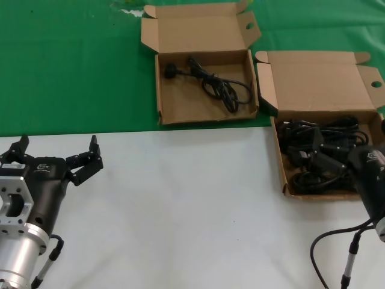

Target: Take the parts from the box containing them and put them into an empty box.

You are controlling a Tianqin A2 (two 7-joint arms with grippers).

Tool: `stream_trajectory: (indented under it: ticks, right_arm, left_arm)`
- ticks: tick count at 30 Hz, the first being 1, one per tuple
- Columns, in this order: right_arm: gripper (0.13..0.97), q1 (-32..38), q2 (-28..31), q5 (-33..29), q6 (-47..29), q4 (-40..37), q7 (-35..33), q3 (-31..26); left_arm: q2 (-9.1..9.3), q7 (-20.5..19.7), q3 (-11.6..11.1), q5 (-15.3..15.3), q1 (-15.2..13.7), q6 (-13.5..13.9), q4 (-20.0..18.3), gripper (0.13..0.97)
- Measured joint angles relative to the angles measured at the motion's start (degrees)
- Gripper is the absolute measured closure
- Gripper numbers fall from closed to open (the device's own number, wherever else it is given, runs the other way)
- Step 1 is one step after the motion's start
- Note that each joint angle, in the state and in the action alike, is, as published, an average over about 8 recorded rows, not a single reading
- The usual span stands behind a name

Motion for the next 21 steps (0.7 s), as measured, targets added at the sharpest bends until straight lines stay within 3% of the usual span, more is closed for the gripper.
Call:
stream_trajectory:
  ticks: [21]
  right_arm:
    - [0.129,0.0,0.0,0.0,0.0,0.0,0.0,0.0]
  left_arm:
    - [0.0,0.0,0.0,0.0,0.0,0.0,0.0,0.132]
